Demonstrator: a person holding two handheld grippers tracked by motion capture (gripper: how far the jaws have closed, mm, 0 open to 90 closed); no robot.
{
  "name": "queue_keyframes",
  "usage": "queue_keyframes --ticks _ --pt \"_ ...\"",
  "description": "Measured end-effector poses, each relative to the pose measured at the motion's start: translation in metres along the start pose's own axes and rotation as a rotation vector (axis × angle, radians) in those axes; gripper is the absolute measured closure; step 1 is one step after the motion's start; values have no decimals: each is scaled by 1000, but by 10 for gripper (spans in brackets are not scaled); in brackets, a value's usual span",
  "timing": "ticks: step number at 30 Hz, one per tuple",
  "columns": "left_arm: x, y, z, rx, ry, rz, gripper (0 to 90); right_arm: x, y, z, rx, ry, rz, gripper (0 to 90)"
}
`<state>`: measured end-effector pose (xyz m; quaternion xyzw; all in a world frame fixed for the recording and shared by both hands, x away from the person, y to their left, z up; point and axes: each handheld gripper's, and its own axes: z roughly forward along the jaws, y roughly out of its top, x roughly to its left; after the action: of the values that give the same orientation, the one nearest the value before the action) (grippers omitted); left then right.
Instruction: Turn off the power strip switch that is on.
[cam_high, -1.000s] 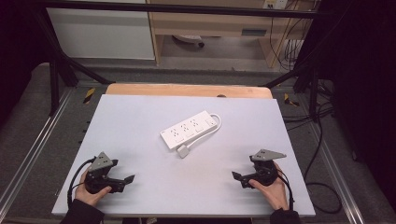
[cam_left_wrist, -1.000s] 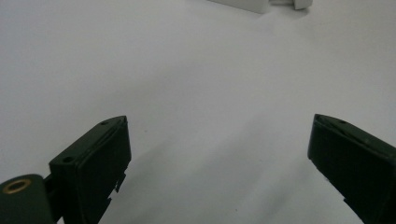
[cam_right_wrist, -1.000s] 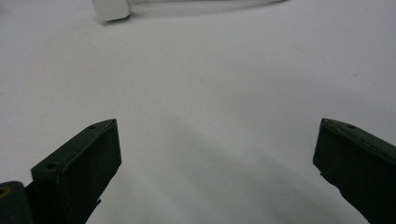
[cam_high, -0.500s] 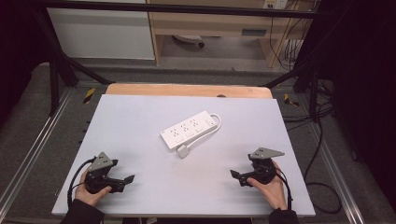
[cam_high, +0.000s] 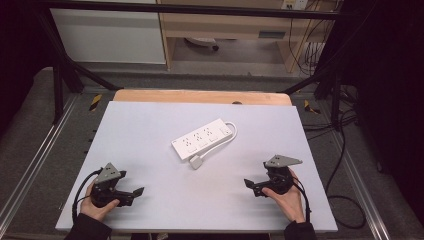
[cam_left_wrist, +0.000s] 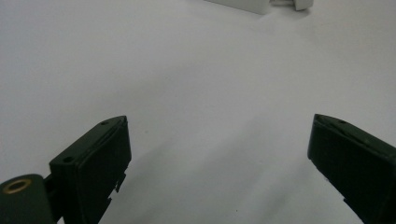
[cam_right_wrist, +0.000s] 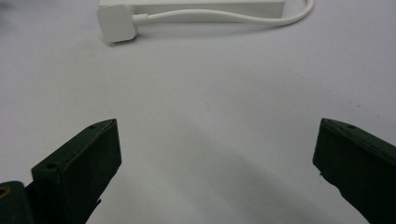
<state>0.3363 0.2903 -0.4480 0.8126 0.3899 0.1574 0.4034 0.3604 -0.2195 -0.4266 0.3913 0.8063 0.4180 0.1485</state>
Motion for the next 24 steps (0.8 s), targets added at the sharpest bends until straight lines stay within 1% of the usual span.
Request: queue_keyframes --ticks 2,16,18,24 --pt "0 0 0 -1 0 0 57 1 1 0 -3 0 6 17" --pt "0 0 0 -1 0 1 58 2 12 6 -9 -5 -5 22" --pt "0 0 0 0 -1 1 57 2 12 7 -7 -7 4 23" --pt "0 0 0 0 -1 2 58 2 16 10 -7 -10 1 23"
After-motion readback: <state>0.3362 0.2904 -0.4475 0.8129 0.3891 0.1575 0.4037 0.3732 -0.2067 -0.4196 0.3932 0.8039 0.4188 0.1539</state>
